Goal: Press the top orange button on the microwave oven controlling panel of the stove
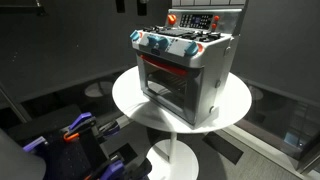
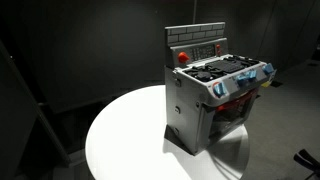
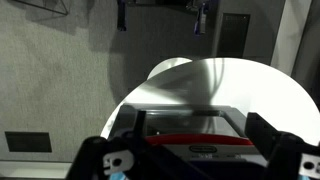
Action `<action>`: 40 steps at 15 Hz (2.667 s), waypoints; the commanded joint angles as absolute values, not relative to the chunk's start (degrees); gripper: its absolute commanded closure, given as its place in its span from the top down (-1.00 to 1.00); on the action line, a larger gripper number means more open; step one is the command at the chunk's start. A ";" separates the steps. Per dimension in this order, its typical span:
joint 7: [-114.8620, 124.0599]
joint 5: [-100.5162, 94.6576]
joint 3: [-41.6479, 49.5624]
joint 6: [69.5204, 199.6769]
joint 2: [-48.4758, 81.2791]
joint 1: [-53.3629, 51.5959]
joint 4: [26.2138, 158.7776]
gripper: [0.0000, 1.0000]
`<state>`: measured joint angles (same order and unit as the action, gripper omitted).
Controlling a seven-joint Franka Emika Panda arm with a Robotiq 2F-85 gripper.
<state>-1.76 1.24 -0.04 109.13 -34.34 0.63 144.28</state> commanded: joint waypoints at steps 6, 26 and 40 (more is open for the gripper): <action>-1.63 1.08 0.21 109.00 -34.32 0.36 144.17 1.00; -0.20 0.24 0.38 112.24 -30.97 1.79 140.04 1.00; 13.29 -6.31 -0.62 126.37 -13.11 6.24 124.86 1.00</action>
